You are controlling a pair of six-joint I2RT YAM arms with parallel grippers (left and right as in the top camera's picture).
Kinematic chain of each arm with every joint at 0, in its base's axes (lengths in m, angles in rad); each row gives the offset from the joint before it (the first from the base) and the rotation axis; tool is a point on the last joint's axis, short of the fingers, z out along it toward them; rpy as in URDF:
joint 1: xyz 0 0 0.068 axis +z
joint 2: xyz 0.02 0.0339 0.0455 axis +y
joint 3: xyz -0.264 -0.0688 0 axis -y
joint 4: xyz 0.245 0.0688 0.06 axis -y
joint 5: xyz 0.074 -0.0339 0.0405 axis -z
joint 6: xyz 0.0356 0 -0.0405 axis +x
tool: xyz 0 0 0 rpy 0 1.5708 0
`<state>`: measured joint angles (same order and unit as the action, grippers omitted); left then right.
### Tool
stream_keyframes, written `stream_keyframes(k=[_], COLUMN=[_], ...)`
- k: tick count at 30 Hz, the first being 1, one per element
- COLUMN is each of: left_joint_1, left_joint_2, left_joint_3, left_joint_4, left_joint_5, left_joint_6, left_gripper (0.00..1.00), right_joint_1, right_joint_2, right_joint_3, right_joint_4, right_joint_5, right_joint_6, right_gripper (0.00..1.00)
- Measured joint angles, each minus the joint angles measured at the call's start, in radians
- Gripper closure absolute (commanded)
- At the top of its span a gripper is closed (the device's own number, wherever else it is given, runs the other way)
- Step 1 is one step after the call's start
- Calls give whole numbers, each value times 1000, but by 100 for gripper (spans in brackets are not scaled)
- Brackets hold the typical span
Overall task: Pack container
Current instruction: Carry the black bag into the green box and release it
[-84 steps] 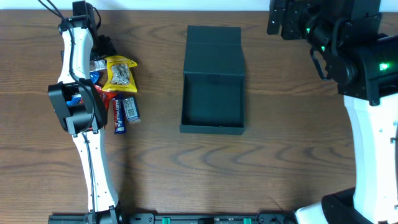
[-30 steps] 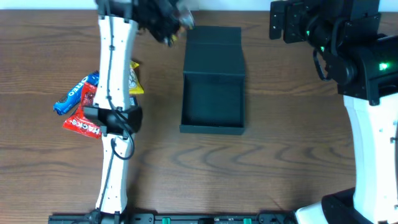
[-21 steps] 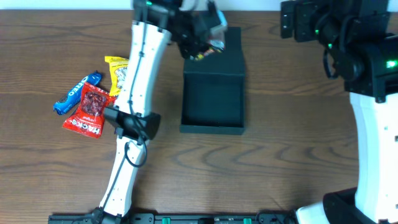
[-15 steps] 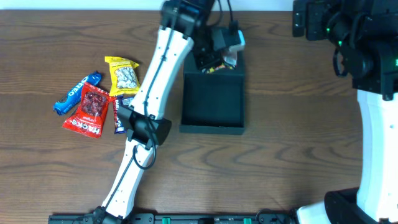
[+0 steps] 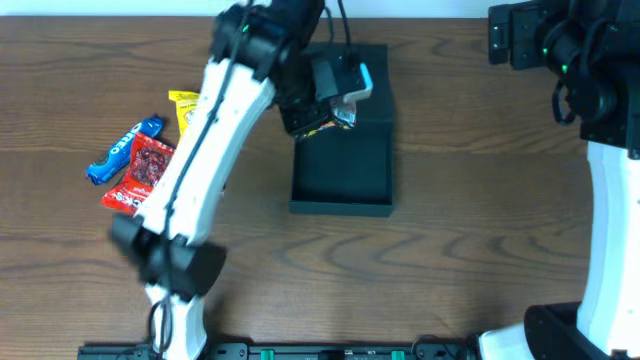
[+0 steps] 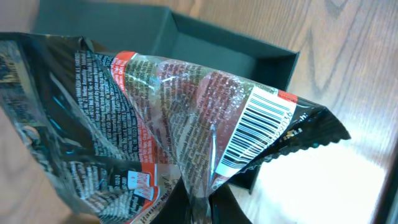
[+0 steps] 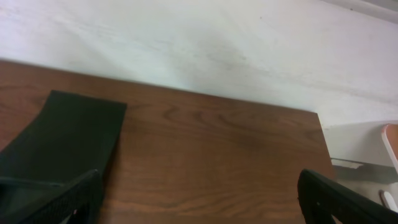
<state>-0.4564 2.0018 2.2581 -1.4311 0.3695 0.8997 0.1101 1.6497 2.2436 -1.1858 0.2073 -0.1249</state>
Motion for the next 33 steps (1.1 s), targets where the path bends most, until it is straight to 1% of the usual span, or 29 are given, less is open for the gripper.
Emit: stream_keyframes(k=[3, 6, 8, 9, 10, 14, 19, 22, 26, 30, 31, 32, 33], left_joint_1=[0, 3, 9, 11, 16, 18, 18, 17, 15, 15, 15, 15, 15], left_joint_2=[-34, 18, 49, 56, 62, 58, 57, 57, 57, 57, 57, 57, 57], left_joint_3=[-138, -268, -323, -336, -352, -350, -357, -396, -469, -504, -513, -523, -528], left_joint_4=[71, 129, 146, 150, 159, 191, 204, 227, 287, 312, 322, 327, 334], left_joint_5=[-2, -4, -3, -3, 3, 25, 73, 87, 95, 95, 94, 93, 92], left_joint_6=[56, 148, 206, 228, 278, 345, 375, 381, 351, 323, 321, 316, 316], left_gripper=[94, 94, 94, 94, 94, 94, 94, 94, 94, 94, 90, 23, 5], right_joint_1=[-3, -3, -3, -3, -4, -3, -3, -3, -3, -3, -3, -3, -3], right_joint_2=[-3, -5, -5, -5, -5, -5, -5, -5, -5, -6, -6, -6, -6], right_joint_3=[0, 0, 0, 0, 0, 0, 0, 0, 0, 0, 0, 0, 0], right_joint_4=[0, 0, 0, 0, 1, 0, -1, -5, -6, -7, -7, -8, -7], right_joint_5=[-13, -17, -21, -21, -24, -25, -26, -27, -28, -28, -28, -28, -28], right_joint_6=[0, 0, 0, 0, -1, -1, -1, -1, -1, -1, -1, -1, -1], right_gripper=[1, 1, 1, 1, 1, 1, 1, 1, 1, 1, 1, 1, 1])
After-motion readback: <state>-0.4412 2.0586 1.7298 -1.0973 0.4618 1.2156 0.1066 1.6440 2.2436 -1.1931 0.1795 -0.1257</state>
